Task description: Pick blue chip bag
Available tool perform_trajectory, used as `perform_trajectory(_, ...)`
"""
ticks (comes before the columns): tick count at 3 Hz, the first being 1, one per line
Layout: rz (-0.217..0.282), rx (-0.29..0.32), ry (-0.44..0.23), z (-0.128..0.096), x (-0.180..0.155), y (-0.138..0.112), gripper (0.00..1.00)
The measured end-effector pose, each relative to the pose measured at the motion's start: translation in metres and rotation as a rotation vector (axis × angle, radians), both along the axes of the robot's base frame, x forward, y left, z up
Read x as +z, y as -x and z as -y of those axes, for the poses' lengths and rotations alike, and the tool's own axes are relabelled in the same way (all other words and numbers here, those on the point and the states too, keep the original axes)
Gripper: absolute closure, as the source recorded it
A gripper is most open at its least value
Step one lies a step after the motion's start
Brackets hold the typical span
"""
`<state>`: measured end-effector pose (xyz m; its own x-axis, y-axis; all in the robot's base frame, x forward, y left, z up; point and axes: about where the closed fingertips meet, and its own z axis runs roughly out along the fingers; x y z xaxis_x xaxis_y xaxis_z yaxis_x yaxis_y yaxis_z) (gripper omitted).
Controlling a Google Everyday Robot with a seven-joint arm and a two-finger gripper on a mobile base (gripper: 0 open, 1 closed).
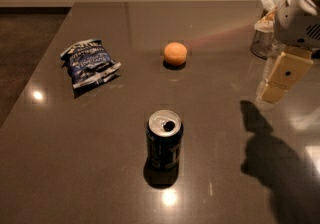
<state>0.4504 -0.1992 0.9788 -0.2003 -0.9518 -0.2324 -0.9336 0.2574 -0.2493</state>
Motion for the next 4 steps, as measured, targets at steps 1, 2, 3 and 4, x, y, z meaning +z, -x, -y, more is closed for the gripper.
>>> perform_trajectory(1, -0.025, 0.039, -0.028, -0.029, -0.008, -0.019, 0.0)
perform_trajectory(2, -0.055, 0.103, -0.055, -0.074, -0.019, -0.039, 0.0)
perform_trajectory(3, -0.066, 0.13, -0.076, -0.114, -0.034, -0.069, 0.0)
perform_trajectory(4, -0.059, 0.138, -0.11, -0.157, -0.048, -0.105, 0.0)
